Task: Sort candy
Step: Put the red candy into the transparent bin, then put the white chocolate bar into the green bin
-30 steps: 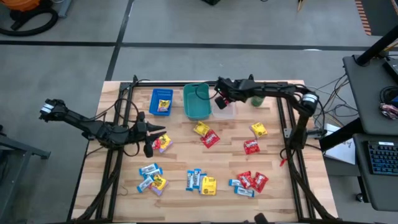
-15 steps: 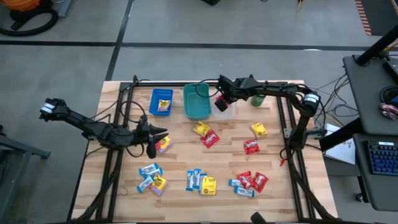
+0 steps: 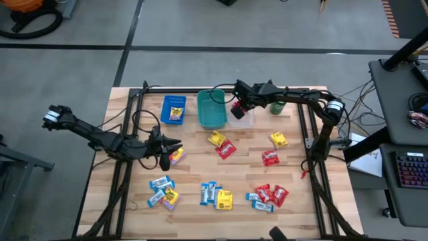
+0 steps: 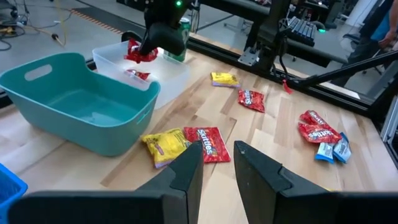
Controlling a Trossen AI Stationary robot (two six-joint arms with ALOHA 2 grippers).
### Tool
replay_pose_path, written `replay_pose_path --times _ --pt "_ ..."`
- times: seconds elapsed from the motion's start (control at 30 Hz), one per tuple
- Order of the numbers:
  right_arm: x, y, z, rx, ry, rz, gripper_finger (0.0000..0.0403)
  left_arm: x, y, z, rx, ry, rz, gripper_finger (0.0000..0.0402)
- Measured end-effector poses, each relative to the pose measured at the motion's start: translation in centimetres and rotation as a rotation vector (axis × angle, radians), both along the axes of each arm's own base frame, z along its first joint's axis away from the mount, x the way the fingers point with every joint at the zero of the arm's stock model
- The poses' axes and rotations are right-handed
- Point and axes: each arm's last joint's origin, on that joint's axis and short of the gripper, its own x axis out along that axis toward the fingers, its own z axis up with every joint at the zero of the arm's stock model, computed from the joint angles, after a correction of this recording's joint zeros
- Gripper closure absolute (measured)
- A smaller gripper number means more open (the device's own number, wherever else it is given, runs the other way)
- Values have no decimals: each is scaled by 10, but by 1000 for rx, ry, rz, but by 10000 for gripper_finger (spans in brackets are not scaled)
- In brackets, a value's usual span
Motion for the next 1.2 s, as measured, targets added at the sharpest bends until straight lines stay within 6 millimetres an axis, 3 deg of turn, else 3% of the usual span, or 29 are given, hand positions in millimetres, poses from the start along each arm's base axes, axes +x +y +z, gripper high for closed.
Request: replay_pose_path --times 0.43,0.63,0.97,1.07,1.2 --pt "3 -2 2 -32 -23 37 376 5 -2 2 -4 4 2 326" --pt "1 -1 1 -56 84 228 376 7 -3 -1 3 22 2 326" --pt "3 -3 2 -27 -6 81 374 8 -3 -2 9 31 1 326" --pt "4 -5 8 -62 2 84 374 8 -3 -2 9 31 1 326" --pt "3 -1 31 -73 -59 70 374 8 -4 -2 -13 27 -5 326"
